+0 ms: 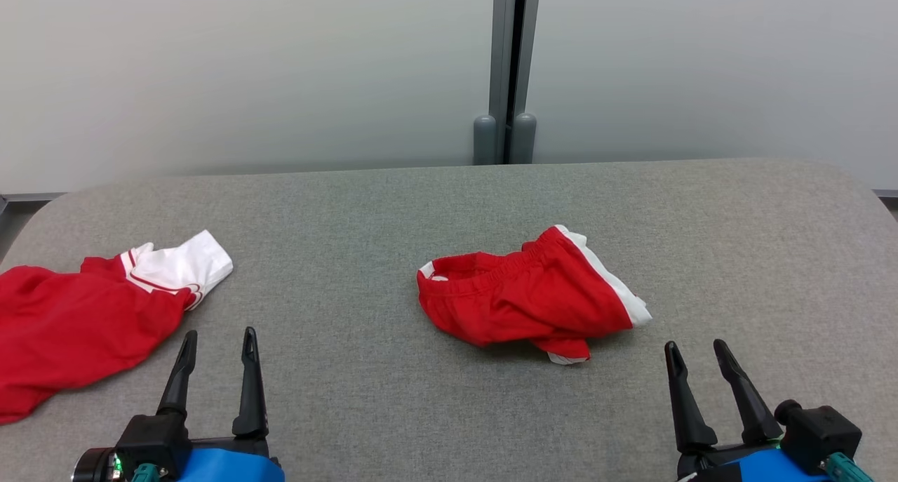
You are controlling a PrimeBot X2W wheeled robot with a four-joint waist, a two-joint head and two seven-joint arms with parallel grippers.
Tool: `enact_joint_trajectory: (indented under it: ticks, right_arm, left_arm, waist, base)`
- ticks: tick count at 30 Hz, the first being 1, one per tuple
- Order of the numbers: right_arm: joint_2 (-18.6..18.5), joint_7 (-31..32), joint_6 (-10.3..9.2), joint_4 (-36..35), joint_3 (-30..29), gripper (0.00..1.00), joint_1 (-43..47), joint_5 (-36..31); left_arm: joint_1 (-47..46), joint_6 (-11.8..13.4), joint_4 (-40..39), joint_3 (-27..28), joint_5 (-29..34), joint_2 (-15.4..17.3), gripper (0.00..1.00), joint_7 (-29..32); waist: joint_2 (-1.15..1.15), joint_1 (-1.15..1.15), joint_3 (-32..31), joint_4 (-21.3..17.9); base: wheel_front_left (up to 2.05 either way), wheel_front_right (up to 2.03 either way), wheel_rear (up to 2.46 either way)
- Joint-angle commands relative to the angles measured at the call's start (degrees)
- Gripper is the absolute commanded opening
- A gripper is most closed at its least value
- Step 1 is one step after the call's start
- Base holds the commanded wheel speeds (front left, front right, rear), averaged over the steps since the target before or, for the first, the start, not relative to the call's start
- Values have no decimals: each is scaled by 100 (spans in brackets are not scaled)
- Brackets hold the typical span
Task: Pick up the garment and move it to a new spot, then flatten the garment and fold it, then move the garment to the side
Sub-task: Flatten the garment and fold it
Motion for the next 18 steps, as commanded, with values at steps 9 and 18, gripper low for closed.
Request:
enact_joint_trajectory:
  ticks: [9, 18]
  right_arm:
    - [-27, -22, 3, 41, 19, 100, -52, -11]
    - [-27, -22, 3, 52, 161, 100, -211, -119]
  left_arm:
    - [24, -30, -3, 52, 66, -28, 100, -17]
    - [-36, -57, 22, 58, 79, -51, 100, -17]
  waist:
    - [-1, 0, -12, -24]
    - [-1, 0, -1, -5]
  base:
    - [0, 0, 0]
    - [0, 0, 0]
